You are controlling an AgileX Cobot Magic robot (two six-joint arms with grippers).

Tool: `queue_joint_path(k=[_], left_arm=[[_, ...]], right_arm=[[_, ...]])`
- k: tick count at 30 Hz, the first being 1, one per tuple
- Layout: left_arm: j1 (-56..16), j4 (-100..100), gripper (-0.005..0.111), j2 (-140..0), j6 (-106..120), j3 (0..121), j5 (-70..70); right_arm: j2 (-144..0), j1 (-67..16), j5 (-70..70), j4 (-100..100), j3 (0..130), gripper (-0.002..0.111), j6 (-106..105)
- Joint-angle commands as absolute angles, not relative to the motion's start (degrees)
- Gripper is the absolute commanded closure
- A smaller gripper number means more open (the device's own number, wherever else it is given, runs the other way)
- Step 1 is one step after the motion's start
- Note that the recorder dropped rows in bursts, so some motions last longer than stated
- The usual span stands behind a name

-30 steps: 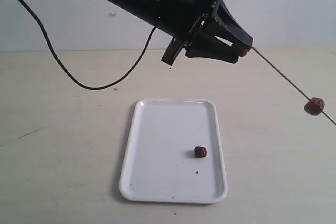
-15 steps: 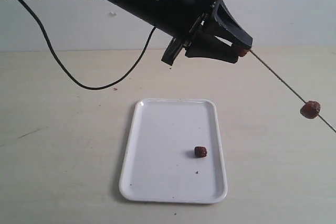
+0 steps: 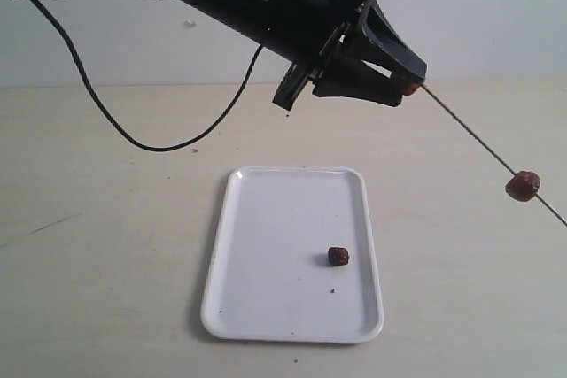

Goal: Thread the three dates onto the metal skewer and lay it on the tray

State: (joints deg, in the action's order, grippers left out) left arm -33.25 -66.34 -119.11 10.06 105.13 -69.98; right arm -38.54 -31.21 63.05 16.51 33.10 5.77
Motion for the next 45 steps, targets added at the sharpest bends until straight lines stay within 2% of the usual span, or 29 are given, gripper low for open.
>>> queue_joint_path(k=[1, 45], left_arm=[[-32.07, -67.39, 0.074, -118.55, 10.17, 105.1, -69.96], [-31.96, -68.27, 0.074, -118.55, 10.07, 105.1, -69.96]], right_arm=[[-37.99, -31.28, 63.08, 16.87, 33.02, 0.108, 6.03], [-41.47, -31.28, 58.15, 19.9, 33.02, 0.108, 6.97]])
